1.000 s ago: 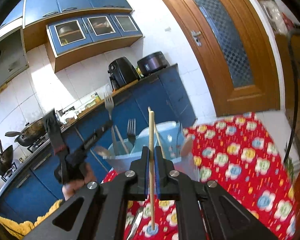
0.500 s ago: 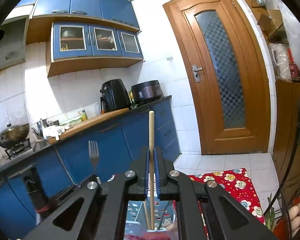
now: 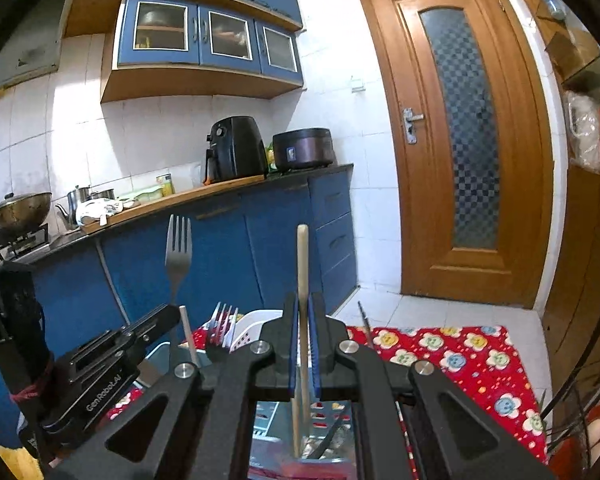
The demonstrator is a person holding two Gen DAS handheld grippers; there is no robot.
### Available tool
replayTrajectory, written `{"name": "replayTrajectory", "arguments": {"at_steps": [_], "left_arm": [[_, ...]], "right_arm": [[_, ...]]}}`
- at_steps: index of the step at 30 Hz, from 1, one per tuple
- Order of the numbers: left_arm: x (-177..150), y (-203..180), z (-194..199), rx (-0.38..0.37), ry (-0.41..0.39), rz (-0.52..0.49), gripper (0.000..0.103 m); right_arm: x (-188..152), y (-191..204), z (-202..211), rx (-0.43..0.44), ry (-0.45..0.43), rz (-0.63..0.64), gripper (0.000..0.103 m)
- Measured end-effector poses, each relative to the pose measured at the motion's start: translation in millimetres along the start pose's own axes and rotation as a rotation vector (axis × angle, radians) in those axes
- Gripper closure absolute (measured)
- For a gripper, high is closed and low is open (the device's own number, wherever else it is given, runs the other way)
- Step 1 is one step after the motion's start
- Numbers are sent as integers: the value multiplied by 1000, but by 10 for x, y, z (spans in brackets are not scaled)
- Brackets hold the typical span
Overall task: Organize utensils
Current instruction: 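Lower the fork and chopstick into the box and open both tools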
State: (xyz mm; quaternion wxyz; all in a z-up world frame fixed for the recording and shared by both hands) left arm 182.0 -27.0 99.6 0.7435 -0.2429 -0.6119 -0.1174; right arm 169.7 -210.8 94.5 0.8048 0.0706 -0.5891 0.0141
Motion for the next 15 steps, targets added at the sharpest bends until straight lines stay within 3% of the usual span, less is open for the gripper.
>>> {"name": "replayTrajectory", "arguments": {"at_steps": [3,7,11,15], "left_arm": [[0,13,7,-2,0,5,101],[3,18,18,-13,3,17,95],[5,6,22,-9,8,17,74],[35,-35,51,-7,6,5,69]], "right_arm": [[3,-15,4,6,2,-12,82],[-16,-16,27,11,5,-13,82],[-10,-7,45,15,4,-19,81],[20,24,102,23,-9,-20,81]]}}
Point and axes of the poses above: each gripper's, at about its wrist camera, not at the fingertips, and z roughly against the way its jaws point, y to its left, x to its top, the point moved 3 cm from there along -z, roughly the way its jaws point, and after that the axes turned 12 degrees about -x, right-handed, at the moved point
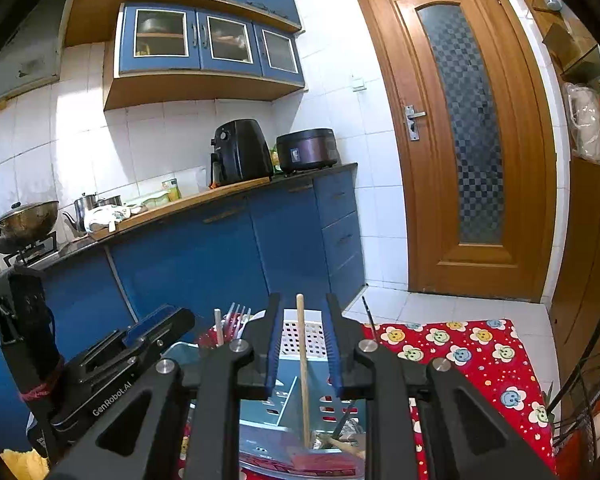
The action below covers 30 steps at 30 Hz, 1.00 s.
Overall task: Organize utensils
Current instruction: 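Lower the fork and chopstick into the box and open both tools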
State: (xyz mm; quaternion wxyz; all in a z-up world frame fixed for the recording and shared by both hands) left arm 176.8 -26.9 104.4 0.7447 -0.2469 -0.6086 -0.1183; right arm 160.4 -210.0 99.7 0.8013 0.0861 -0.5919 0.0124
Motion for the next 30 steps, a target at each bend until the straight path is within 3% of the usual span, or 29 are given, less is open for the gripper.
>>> {"name": "replayTrajectory", "arguments": {"at_steps": [3,11,19,26,30], "left_arm": [[49,-52,38,5,6,-15,62],[203,-213,332,37,32,-54,60],[255,-286,723,37,56,-21,59],[163,-456,1052,73,99,-60,59],[85,-526,1186,45,135,-25,59]], "right_arm": [[44,7,81,4,-13,-7,81],[83,42,468,11,-34,-23,78],[-58,36,838,36,16,-54,76],[-277,6,1088,38,75,-86,76],[-399,16,1194,42,103,-91,75]]}}
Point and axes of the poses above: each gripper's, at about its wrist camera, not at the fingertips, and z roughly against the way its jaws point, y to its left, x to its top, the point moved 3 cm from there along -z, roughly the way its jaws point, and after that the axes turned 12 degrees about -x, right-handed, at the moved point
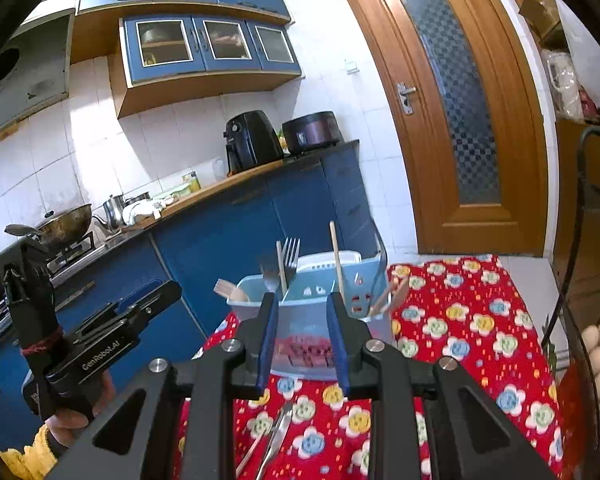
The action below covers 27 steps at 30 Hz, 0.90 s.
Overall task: Organize utensils
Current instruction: 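Withdraw both tools and reach toward the remaining utensils on the cloth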
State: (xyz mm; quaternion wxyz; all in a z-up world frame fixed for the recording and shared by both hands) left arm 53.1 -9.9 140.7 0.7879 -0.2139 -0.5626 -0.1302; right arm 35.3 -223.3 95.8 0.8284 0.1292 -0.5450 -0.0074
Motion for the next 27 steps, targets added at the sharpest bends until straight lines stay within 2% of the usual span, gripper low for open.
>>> {"name": "replayTrajectory", "arguments": {"at_steps": [4,10,15,19,27], "left_arm": [[-102,-45,110,-19,23,36,59],[-295,-112,150,5,107,34,59],[-512,-148,166,8,193,41,59],[-671,-137,140,3,254,79,59],[-1053,-96,4,40,396,118,59]], "right_arm": [[-138,-10,60,1,32,-8,73],[-340,-61,127,5,73,-43,73],[-477,-107,142,7,128,-43,68],[-613,-120,125,1,161,-27,68],[-856,-206,46,-7,216,-49,68]]}}
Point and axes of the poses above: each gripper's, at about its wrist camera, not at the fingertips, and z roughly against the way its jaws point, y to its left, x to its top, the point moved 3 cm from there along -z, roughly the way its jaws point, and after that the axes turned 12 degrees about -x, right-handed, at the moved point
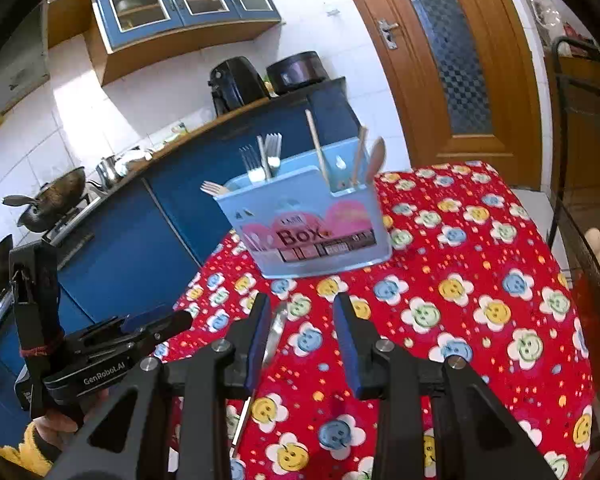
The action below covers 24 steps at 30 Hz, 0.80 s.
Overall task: Organize utensils
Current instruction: 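Withdraw both tools and reach toward the remaining utensils on the cloth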
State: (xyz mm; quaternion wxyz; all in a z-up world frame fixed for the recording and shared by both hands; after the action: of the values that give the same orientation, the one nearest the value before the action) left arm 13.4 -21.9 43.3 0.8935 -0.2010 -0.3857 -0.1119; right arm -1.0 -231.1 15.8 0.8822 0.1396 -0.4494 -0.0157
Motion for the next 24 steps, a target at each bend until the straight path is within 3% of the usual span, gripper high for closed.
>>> {"name": "replayTrajectory", "arguments": {"at_steps": [7,19,24], "left_arm": [[-191,21,-252,13,132,11,59],[-345,-28,-576,23,275,-12,60],[-383,-14,-706,8,332,-4,82]], "right_arm": [[-147,-165,-116,-6,52,-48,68],[-233,-308,-201,-3,93,-93,68],[-251,-350,-227,-1,101,-107,68]]}}
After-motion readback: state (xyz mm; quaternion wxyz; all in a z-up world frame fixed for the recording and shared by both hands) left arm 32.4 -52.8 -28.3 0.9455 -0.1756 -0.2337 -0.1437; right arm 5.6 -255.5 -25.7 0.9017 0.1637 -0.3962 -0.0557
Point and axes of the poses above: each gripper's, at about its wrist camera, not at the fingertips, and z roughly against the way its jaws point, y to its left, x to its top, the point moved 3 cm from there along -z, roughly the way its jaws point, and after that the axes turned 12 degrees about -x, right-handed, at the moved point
